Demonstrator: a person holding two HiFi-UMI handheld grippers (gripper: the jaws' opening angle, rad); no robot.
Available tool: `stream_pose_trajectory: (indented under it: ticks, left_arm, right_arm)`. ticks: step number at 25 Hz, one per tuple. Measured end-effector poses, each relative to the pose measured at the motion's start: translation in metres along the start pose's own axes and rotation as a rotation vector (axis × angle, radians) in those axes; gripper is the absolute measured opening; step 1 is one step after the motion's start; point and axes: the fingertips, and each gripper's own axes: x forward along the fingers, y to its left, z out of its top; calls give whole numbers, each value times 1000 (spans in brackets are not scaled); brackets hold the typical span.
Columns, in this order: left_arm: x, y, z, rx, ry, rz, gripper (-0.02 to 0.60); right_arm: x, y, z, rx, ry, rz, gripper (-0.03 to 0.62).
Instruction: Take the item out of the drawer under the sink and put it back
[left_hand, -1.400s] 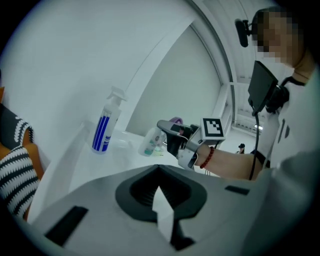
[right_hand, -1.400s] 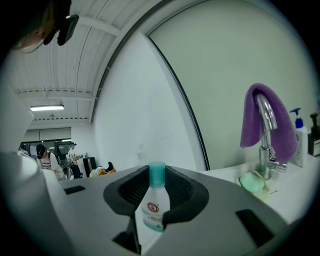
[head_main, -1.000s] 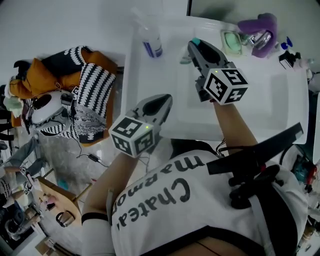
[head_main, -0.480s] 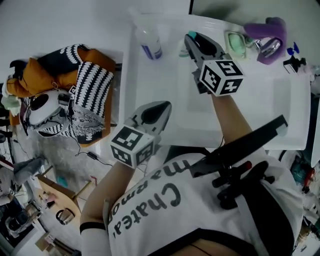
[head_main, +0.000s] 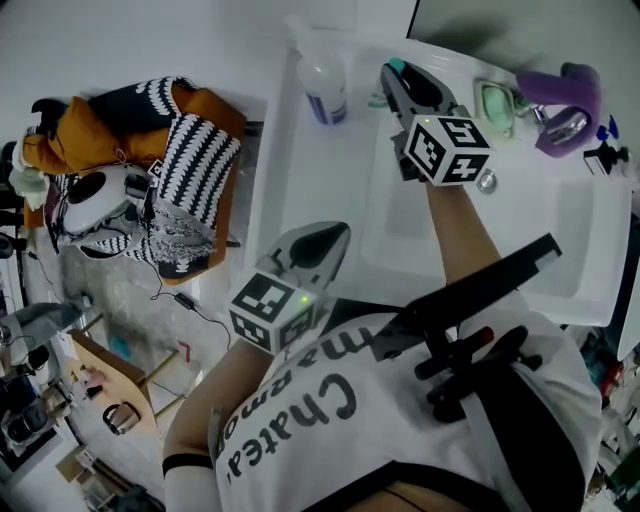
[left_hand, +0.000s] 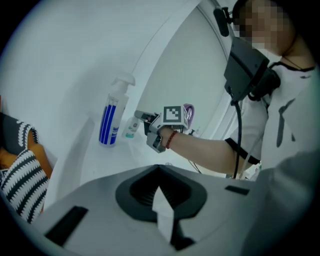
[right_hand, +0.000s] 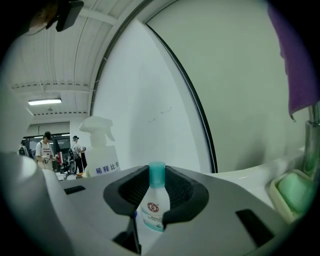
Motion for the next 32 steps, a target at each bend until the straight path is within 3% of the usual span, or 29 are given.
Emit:
stream_pose_trajectory:
  ticks: [9,17,24,32]
  left_arm:
    - [-1,7,5,-47,-66,57,9]
    - [-7,14,8,-76,-75,92,9]
    - [-8,38,10,-144,-76,150,9]
    - [-2,41,22,-140,-83,137,9]
  right_arm:
    - [18,-15,3,-2,-16,-33,101]
    - [33,-20,5,0,-31,-59,101]
    - [42,-24,3,-52,-35,-74,101]
    - [36,-9,-2,-143,-33,-68,103]
